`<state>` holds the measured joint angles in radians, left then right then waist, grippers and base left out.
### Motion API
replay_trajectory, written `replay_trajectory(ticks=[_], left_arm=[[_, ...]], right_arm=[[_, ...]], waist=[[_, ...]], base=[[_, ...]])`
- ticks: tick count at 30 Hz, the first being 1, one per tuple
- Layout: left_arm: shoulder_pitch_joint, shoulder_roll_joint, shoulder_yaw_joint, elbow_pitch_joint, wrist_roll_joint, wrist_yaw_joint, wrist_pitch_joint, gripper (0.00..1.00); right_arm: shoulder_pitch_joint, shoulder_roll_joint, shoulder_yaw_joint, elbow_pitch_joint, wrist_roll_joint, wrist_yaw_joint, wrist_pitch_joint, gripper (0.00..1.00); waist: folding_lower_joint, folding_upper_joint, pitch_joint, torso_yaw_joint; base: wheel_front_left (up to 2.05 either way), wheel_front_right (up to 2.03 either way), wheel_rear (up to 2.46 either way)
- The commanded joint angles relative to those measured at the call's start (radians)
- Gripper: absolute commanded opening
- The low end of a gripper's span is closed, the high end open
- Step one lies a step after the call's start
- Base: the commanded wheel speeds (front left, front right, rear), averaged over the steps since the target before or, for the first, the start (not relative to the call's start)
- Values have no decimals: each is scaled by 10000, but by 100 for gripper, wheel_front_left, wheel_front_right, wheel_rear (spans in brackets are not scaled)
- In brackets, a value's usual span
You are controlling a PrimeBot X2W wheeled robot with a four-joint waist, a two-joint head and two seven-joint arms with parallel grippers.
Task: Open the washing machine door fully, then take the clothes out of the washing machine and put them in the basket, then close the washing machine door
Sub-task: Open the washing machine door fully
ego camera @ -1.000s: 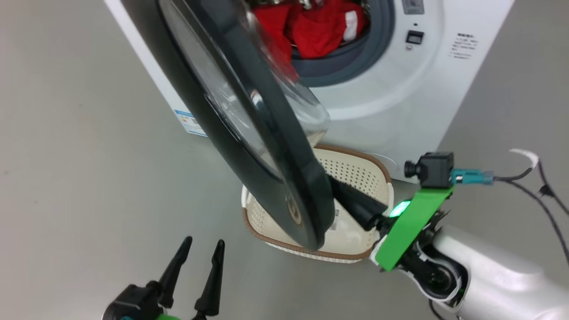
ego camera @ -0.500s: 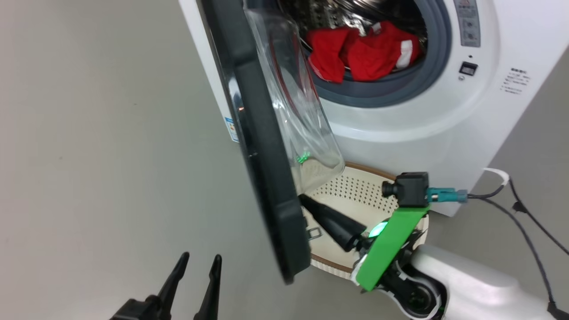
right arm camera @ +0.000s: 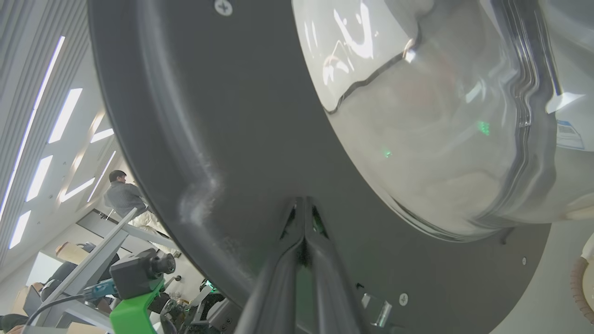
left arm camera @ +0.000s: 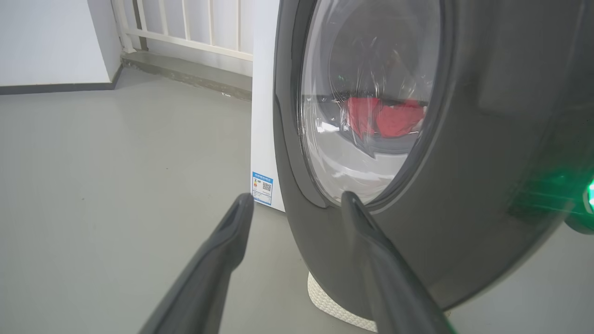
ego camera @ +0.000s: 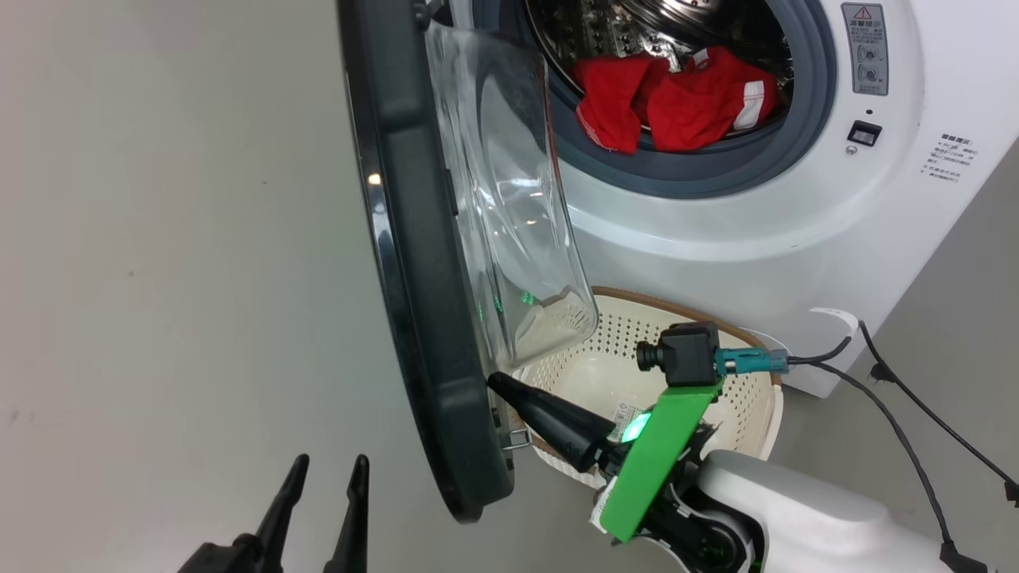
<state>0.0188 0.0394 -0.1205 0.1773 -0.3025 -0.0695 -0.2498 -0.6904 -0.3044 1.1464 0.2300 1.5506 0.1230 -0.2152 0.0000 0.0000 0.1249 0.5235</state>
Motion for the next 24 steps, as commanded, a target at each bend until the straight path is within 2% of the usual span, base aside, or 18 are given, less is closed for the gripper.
replay_trajectory(ticks=[1,6,7,8,10,11,14,24], left_arm=[[-54,108,388,-295,-47,83,-120,100],[-31,108,392,-289,-34,74,-120,100],[-40,108,386,-278,-25,65,-120,100],[-50,108,380,-262,-13,52,-120,100],[-87,108,363,-211,25,17,-120,100],[-87,108,363,-211,25,17,-120,100],[-176,108,347,-106,73,-22,-120,100],[-331,108,562,77,219,-196,-120,100]], right_arm=[[-132,269,18,-205,50,77,-24,0],[-89,203,20,-102,-3,77,-127,0],[-51,164,3,-53,-30,77,-167,5],[0,124,-27,-2,-51,77,-209,26],[135,27,-96,105,-88,77,-284,42],[135,27,-96,105,-88,77,-284,42],[420,-129,-253,273,-146,77,-376,100],[1767,-594,-1363,785,-557,77,-461,100]], waist=[[0,0,-2,-1],[0,0,-45,-37],[0,0,-57,-50],[0,0,-70,-64],[0,0,-100,-94],[0,0,-100,-94],[0,0,-177,-153],[0,0,-326,-604]], base=[[0,0,0],[0,0,0],[0,0,0],[0,0,0],[0,0,0],[0,0,0],[0,0,0],[0,0,0]])
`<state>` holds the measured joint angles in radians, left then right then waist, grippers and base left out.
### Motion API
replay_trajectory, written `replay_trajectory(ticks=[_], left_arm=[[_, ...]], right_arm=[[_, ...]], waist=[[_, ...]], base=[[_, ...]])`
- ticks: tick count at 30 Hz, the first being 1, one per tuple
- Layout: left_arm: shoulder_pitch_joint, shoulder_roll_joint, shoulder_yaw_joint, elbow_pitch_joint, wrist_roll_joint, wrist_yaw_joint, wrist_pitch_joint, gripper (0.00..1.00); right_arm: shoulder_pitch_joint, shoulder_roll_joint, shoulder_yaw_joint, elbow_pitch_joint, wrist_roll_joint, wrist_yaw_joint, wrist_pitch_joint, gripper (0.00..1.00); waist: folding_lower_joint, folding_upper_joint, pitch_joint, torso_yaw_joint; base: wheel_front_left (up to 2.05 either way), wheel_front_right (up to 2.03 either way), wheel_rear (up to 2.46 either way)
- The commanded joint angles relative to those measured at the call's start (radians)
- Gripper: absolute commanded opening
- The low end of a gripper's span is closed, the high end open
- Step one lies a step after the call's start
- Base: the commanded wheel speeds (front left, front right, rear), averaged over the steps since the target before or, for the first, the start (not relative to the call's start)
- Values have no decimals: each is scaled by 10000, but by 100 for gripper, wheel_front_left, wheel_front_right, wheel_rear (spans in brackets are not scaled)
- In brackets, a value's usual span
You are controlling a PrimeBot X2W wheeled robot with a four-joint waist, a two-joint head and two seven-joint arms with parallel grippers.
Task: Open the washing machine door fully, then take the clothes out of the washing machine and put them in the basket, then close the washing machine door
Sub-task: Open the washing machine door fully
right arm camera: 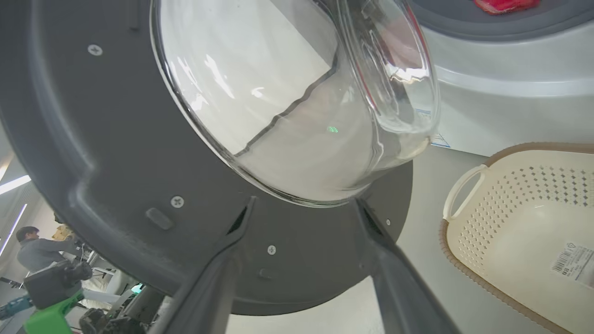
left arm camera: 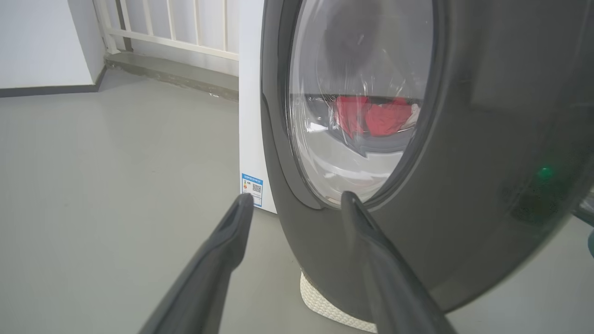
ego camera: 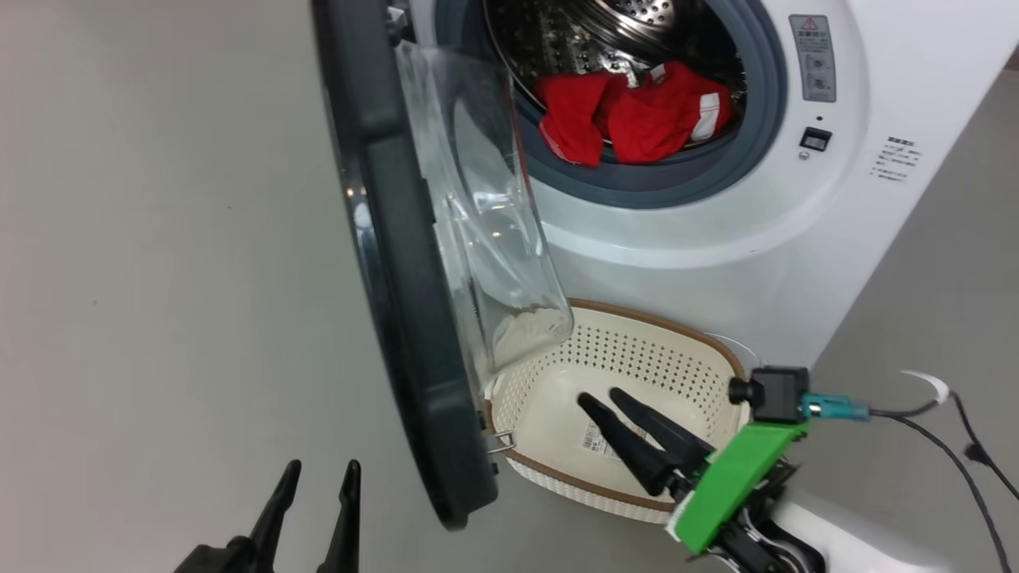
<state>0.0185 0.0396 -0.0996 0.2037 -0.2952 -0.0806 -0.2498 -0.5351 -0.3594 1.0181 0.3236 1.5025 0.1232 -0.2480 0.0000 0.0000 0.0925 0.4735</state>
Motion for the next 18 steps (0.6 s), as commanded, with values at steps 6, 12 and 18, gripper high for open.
replay_trajectory(ticks=[6,12,18], left_arm=[[-377,106,501,-157,155,-121,-120,100],[-352,106,619,-155,191,-145,-120,100],[-246,106,719,-159,264,-163,-120,100]], right_arm=[[1069,-292,-728,115,-502,75,-135,100],[1770,-314,-2080,634,-1532,75,-136,100],[2520,149,-4125,1214,-3872,75,-136,100]], waist=[[0,0,1,-363],[0,0,-34,-576],[0,0,-114,-742]], base=[[0,0,0],[0,0,0],[0,0,0]])
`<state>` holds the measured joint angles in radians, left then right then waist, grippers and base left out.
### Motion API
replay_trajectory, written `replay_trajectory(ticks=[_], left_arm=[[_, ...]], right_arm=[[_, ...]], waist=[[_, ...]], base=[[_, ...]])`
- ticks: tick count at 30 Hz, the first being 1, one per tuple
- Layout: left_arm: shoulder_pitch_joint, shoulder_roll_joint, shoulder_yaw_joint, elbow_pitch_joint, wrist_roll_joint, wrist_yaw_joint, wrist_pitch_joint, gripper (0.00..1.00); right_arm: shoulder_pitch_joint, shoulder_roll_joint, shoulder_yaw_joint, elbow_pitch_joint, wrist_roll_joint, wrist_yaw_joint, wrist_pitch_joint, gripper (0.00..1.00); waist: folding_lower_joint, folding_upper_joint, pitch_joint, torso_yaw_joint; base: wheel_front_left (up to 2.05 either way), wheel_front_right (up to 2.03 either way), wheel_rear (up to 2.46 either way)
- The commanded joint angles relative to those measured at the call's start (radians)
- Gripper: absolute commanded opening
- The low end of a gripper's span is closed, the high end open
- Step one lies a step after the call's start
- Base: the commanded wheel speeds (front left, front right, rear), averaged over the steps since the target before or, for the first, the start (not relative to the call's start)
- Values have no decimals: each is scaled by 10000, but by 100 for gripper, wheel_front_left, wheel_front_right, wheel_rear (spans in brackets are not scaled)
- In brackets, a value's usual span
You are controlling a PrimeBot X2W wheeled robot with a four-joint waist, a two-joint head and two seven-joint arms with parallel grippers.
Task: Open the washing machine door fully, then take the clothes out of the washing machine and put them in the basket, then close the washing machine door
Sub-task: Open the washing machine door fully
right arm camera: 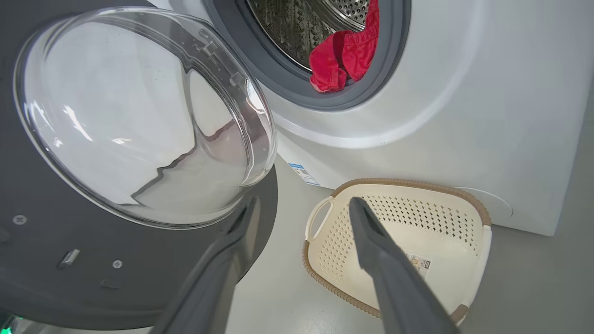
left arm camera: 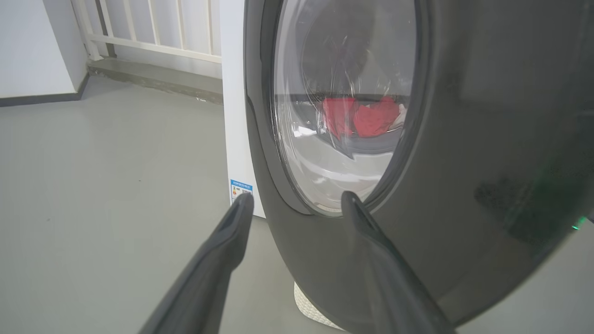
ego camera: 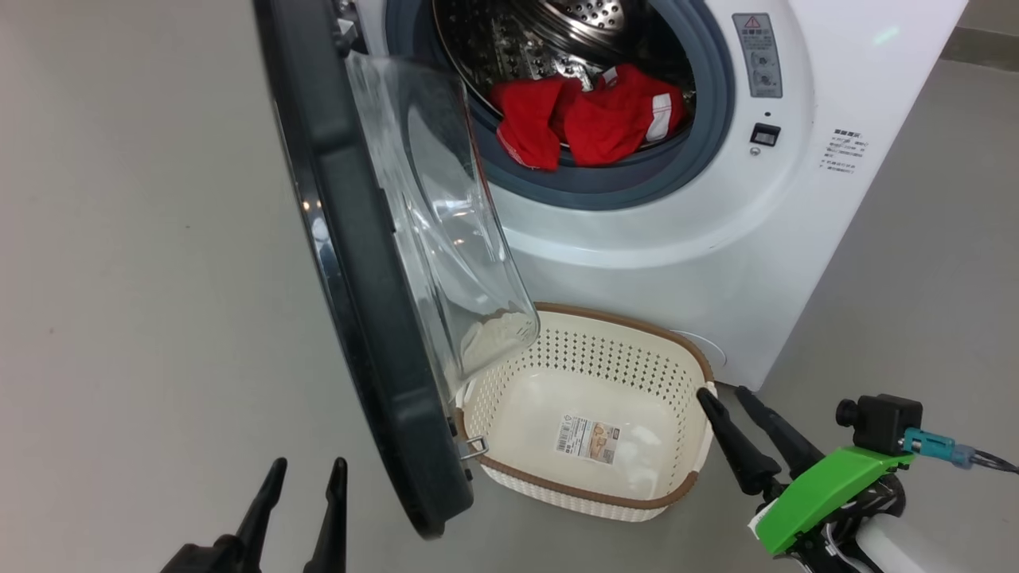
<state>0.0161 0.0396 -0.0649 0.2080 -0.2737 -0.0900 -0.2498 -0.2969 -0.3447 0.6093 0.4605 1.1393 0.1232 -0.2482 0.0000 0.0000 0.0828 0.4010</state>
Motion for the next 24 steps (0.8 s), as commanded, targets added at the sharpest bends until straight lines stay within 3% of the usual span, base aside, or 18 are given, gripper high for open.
replay_trajectory(ticks=[1,11,17,24], left_arm=[[-216,106,374,-203,62,-73,-120,100],[-201,106,448,-312,94,-95,-120,100],[-185,106,470,-338,77,-97,-120,100],[-203,106,446,-366,31,-72,-120,100]], right_arm=[[225,73,-308,-120,-618,75,-135,100],[1107,967,-3138,-649,-4744,75,-135,100],[1677,1546,-4213,-1219,-6370,75,-135,100],[2282,1918,-4674,-1267,-7576,75,-135,100]], waist=[[0,0,-22,-24],[0,0,-40,-40],[0,0,-53,-16],[0,0,4,39]], base=[[0,0,0],[0,0,0],[0,0,0],[0,0,0]])
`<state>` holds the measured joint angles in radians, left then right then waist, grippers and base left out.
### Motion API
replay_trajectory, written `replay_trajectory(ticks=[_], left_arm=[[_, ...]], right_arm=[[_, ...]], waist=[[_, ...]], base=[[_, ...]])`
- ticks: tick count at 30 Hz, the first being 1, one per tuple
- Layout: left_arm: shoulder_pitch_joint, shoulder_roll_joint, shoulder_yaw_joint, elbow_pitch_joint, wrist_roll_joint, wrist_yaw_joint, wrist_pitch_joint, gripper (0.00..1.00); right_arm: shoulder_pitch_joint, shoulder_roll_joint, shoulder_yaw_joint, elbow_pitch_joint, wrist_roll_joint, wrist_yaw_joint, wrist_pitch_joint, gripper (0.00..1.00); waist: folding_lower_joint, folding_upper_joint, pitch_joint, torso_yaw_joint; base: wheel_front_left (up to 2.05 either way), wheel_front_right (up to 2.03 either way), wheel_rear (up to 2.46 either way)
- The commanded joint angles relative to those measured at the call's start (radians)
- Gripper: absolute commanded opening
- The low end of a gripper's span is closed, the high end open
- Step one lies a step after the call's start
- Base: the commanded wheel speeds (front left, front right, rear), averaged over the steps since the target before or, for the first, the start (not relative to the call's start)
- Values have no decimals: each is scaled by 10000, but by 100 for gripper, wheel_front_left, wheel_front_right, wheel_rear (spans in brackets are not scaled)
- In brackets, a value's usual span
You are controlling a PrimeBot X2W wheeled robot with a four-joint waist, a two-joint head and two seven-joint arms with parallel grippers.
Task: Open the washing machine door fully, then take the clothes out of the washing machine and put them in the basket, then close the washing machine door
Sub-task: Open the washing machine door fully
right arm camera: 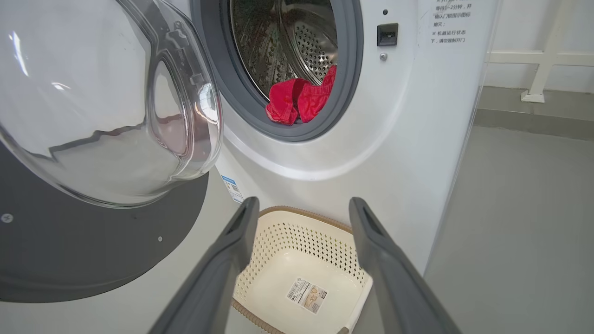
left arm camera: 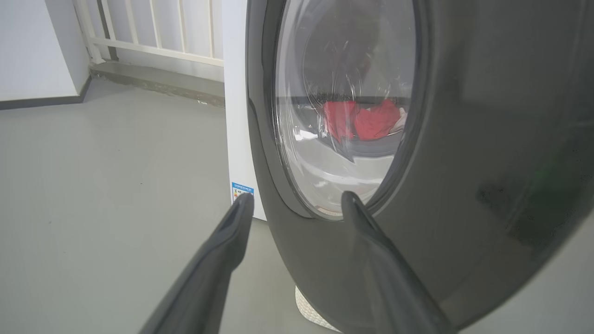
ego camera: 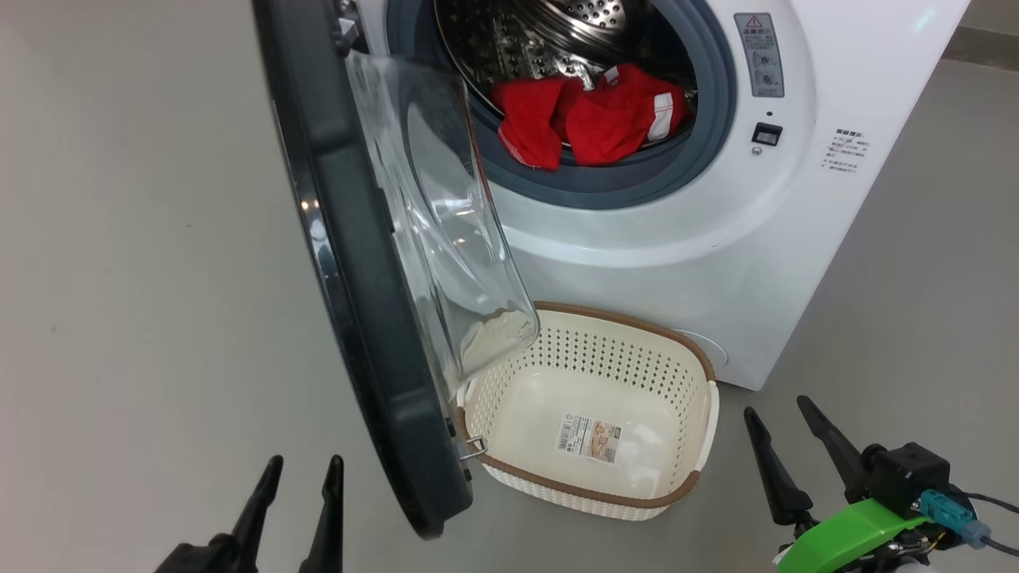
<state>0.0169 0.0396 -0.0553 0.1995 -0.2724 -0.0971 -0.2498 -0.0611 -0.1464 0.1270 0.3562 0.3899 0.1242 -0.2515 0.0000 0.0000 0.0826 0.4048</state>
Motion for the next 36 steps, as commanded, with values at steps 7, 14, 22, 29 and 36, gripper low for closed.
replay_trajectory(ticks=[7,14,22,29,36], left_arm=[[-249,106,373,-276,-29,21,-120,100],[-335,106,590,-424,-470,60,-120,0],[-834,106,1455,-2921,-1121,504,-120,0],[-733,106,-466,-5189,-16,306,-120,0],[-272,106,-2631,-4451,-47,181,-120,0]], right_arm=[[37,127,-120,-188,-396,65,-103,100],[26,194,-162,-210,-453,65,-103,100],[14,220,-174,-309,-446,65,-103,100],[-33,234,-109,-404,-396,65,-103,100],[-94,245,-16,-461,-374,65,-103,100]], waist=[[0,0,61,-34],[0,0,17,-79],[0,0,27,-42],[0,0,65,-126],[0,0,139,-238]], base=[[0,0,0],[0,0,0],[0,0,0],[0,0,0],[0,0,0]])
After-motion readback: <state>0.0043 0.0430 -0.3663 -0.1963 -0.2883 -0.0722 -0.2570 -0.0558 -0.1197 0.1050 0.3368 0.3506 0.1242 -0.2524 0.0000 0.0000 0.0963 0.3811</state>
